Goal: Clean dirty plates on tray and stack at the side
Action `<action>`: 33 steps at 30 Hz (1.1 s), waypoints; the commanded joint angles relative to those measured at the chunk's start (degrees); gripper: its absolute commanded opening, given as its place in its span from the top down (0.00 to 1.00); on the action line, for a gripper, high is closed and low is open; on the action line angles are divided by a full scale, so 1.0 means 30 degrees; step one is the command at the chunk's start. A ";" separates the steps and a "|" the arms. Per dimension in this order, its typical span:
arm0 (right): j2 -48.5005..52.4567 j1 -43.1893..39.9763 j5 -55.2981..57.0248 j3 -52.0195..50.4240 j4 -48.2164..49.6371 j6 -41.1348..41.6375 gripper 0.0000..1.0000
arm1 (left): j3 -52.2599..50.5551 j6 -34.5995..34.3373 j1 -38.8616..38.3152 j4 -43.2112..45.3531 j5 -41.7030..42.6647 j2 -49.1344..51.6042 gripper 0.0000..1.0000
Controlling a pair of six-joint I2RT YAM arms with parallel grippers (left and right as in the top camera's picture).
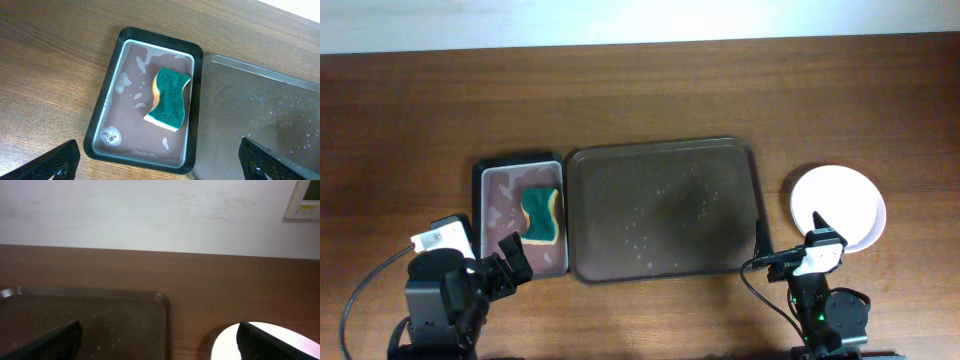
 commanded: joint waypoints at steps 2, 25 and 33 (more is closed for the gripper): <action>-0.0124 0.0117 -0.0270 -0.0095 -0.0073 0.0000 0.01 | -0.0976 0.0240 -0.0058 0.0073 -0.0525 -0.1581 0.00; -0.0124 0.0117 -0.0270 -0.0095 -0.0073 0.0000 0.01 | -1.5919 0.3810 -0.0794 1.7187 0.1377 -1.1052 0.01; -0.0124 0.0117 -0.0270 -0.0095 -0.0073 -0.0007 0.01 | -1.5919 0.3810 -0.0794 1.7187 0.1377 -1.1052 0.00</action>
